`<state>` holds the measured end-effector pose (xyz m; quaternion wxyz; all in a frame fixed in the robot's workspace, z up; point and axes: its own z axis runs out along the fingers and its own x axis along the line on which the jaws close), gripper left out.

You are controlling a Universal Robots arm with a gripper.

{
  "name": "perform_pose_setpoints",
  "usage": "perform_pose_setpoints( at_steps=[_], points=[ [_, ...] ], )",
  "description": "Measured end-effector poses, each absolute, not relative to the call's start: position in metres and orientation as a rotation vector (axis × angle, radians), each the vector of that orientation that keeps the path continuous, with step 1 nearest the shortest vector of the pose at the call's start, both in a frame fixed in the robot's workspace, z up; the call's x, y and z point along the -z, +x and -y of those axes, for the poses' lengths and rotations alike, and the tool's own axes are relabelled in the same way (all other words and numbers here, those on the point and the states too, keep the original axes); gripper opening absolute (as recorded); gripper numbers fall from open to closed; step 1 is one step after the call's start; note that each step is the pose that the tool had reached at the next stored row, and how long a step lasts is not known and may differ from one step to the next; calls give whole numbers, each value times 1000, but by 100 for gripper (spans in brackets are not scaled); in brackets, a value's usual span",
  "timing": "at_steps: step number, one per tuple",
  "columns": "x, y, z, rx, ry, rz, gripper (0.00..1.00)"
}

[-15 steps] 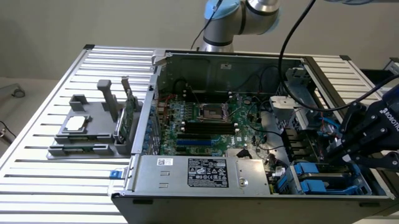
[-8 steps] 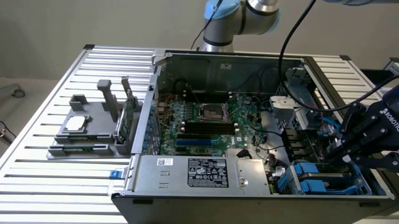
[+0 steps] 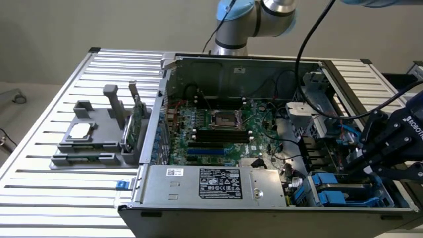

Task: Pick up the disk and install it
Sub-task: 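Insert the first disk wire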

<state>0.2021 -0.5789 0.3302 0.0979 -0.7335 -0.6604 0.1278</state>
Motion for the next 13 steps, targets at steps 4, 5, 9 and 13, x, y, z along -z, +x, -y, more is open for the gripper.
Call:
perform_pose_setpoints(
  at_steps=[4,5,9,13],
  points=[
    [-330,202,579,-383,-2151,1981,17],
    [-330,202,579,-384,-2145,1989,17],
    [-330,202,579,-388,-2123,2016,17],
    [-330,202,579,-391,-2106,2036,17]
  ],
)
